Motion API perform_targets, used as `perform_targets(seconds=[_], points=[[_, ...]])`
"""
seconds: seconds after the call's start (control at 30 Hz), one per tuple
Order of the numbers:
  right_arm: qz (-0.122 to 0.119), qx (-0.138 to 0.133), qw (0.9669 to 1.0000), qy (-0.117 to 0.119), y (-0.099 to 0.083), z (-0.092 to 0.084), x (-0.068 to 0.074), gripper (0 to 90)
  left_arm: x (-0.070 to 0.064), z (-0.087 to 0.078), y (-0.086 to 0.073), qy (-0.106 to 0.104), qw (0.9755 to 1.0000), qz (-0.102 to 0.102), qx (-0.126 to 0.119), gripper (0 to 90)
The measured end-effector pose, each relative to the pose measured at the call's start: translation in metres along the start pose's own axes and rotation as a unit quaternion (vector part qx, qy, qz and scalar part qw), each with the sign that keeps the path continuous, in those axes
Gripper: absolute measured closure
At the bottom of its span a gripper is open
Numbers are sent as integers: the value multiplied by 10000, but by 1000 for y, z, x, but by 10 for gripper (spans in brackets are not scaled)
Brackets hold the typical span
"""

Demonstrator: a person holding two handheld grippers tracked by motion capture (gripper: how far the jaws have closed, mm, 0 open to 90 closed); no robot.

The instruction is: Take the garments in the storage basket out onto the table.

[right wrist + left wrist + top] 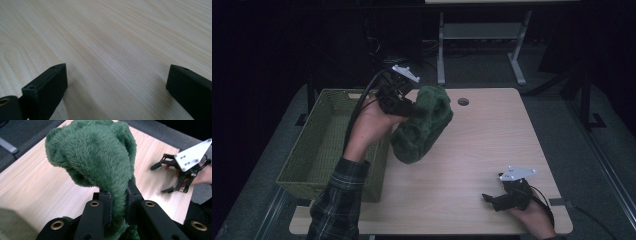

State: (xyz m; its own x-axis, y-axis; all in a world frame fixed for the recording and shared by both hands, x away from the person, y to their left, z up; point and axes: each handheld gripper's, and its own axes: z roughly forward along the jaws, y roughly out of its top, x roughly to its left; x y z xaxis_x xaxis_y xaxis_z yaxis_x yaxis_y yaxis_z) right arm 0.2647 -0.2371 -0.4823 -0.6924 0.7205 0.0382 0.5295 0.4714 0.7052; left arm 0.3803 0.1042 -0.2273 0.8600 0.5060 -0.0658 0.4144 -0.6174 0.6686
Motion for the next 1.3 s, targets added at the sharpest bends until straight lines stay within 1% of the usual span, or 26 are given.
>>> perform_targets(seconds=[0.13,0.27,0.43,0.6,0.67,0.7,0.87,0.97,1.0,1.07,1.13,1.2,1.23,1.3], points=[[9,1,10000,0,0,0,0,33,-9,19,3,-67,10000,19,-31,792],[-4,-3,10000,-1,0,0,0,33,-14,35,1,-109,9999,14,-14,792],[-2,-4,10000,-1,0,0,0,33,-20,55,-5,-135,9999,-67,0,792],[2,-9,10000,2,0,0,0,32,-22,75,-13,-145,9997,-170,34,791],[8,-10,10000,3,0,0,0,32,-25,84,-17,-105,9997,-181,81,791],[8,-9,10000,4,0,0,0,31,-26,89,-19,-125,9997,-180,120,790],[-7,-6,10000,5,0,0,0,27,-32,116,-29,-147,9993,-289,163,788],[-21,-1,10000,5,0,1,0,24,-35,131,-33,-183,9990,-260,313,780],[-24,-5,10000,6,0,1,0,24,-36,137,-35,-193,9989,-308,287,777],[-25,-3,10000,6,0,1,0,25,-37,146,-38,-237,9986,-269,380,777],[-26,-2,10000,5,0,1,0,24,-39,156,-41,-277,9983,-313,406,774],[-25,0,10000,5,0,1,0,24,-38,165,-43,-329,9978,-250,512,766],[-25,1,10000,5,0,1,0,24,-39,169,-45,-352,9976,-283,518,763],[-25,1,10000,6,0,1,0,24,-38,177,-47,-395,9971,-270,596,751]])
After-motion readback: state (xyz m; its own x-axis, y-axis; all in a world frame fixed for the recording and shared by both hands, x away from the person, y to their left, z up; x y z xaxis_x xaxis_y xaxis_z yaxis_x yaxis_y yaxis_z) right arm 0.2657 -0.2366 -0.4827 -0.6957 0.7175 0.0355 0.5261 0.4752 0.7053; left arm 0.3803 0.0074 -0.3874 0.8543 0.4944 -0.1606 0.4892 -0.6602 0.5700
